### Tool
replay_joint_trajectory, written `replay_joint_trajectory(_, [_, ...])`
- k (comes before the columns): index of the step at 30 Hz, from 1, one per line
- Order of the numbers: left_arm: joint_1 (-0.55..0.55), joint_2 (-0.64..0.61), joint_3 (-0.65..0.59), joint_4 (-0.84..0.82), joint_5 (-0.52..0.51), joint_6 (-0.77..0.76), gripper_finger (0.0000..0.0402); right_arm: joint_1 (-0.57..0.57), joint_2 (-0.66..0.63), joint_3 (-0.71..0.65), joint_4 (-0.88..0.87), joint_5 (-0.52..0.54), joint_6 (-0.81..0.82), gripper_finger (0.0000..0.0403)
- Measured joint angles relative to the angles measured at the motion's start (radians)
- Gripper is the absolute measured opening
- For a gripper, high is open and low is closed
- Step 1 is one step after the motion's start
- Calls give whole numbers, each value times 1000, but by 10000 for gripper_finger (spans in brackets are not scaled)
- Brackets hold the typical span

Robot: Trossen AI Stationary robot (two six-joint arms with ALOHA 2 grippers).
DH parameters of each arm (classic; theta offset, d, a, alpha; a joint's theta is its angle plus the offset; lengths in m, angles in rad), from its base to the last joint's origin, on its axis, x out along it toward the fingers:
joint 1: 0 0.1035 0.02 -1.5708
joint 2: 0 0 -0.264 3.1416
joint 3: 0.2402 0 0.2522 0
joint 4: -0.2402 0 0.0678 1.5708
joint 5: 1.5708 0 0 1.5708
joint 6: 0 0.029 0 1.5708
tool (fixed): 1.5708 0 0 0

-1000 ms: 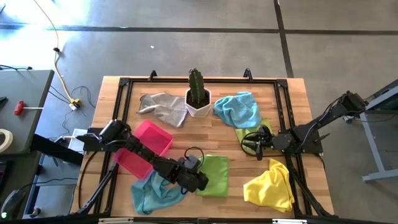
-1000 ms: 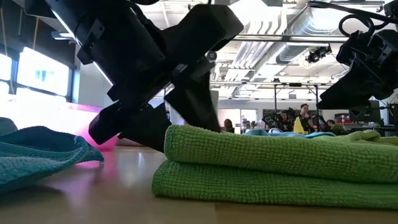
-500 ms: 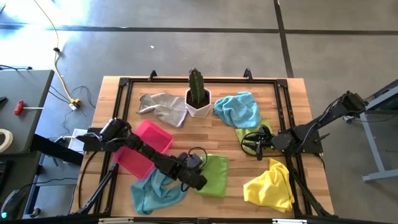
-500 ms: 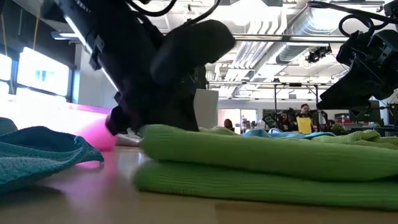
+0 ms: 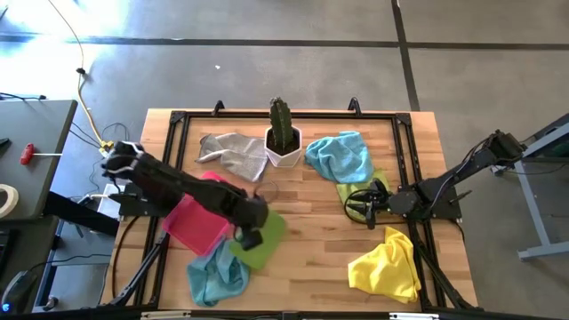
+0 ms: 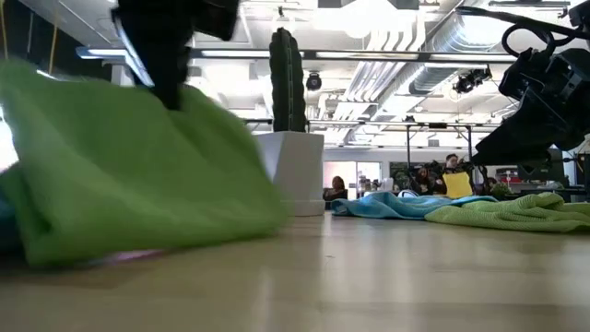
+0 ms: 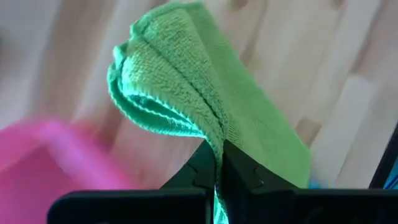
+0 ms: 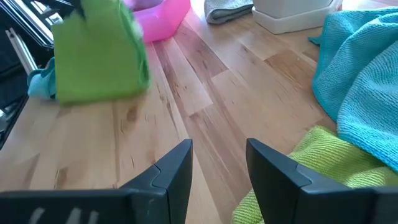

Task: Fold microfiber towels
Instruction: Put the green towel in the pink bin

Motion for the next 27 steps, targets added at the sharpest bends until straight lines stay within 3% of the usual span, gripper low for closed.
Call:
replay_joint_trajectory(10, [41,-136,1,-343,76,4,1,0,0,0,-4,0,0,142])
replay_joint_trajectory(17, [56,-150,1,-575,19,41,0,0,0,0,-7,0,0,142])
replay_joint_trajectory(22, [74,-146,-8,-629,-65,41,0,0,0,0,-13,0,0,142])
replay_joint_trajectory(27, [100,-145,-78,-614,-72,36,0,0,0,0,-13,0,0,142])
